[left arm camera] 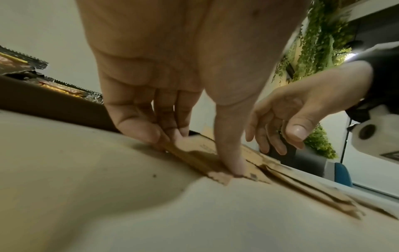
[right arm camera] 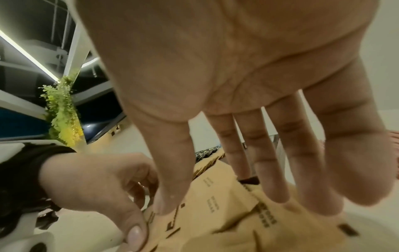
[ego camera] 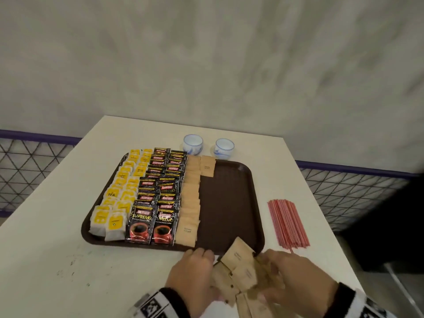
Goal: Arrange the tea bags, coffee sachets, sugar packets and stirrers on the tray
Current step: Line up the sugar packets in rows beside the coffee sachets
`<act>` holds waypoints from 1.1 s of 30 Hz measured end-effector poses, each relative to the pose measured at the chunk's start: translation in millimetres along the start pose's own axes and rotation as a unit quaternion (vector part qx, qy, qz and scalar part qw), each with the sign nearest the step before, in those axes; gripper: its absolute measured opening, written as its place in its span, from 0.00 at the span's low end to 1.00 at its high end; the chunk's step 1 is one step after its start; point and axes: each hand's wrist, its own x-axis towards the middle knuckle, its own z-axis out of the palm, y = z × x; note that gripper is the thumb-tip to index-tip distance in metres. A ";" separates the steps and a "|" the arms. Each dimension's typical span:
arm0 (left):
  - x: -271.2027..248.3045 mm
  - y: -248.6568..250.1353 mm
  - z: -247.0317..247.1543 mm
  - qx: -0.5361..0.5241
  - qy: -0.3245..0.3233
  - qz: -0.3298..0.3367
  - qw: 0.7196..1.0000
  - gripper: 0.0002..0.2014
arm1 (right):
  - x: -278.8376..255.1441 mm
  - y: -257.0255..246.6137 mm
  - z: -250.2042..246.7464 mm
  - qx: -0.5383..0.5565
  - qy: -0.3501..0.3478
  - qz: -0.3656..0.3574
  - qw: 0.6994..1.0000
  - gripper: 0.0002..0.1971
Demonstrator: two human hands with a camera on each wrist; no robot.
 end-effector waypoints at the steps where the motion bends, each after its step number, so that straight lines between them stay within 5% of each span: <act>1: -1.7 2.9 -1.3 0.008 0.011 -0.003 1.000 0.24 | -2.6 -1.5 5.6 0.011 0.012 0.004 1.000 0.22; 4: -8.1 -2.8 -0.7 0.012 0.027 -0.016 0.999 0.10 | -13.8 -12.7 5.6 0.078 0.042 0.023 0.996 0.22; 9: -18.4 -26.3 -6.3 -0.142 0.043 -0.020 0.989 0.11 | 0.1 -27.0 1.5 0.122 0.160 0.015 0.979 0.28; 13: -38.3 -29.7 -21.0 -0.309 0.014 -0.005 0.951 0.11 | 35.6 -33.1 6.0 0.104 0.173 0.035 0.979 0.25; 16: -54.3 -27.3 -36.0 -0.423 0.024 -0.002 0.906 0.13 | 47.7 -33.9 7.6 0.103 0.179 0.027 0.978 0.08; 20: -71.3 -23.7 -46.9 -0.510 0.065 -0.002 0.857 0.15 | 51.2 -28.1 11.4 0.142 0.208 0.003 0.968 0.13; 28: -91.1 -20.6 -64.0 -0.572 0.135 0.025 0.808 0.17 | 4.0 -43.7 -21.4 0.417 0.264 -0.114 0.862 0.04; 33: -97.3 -21.3 -70.6 -0.576 0.163 0.057 0.799 0.14 | -23.8 -60.1 -37.1 0.494 0.212 -0.163 0.827 0.07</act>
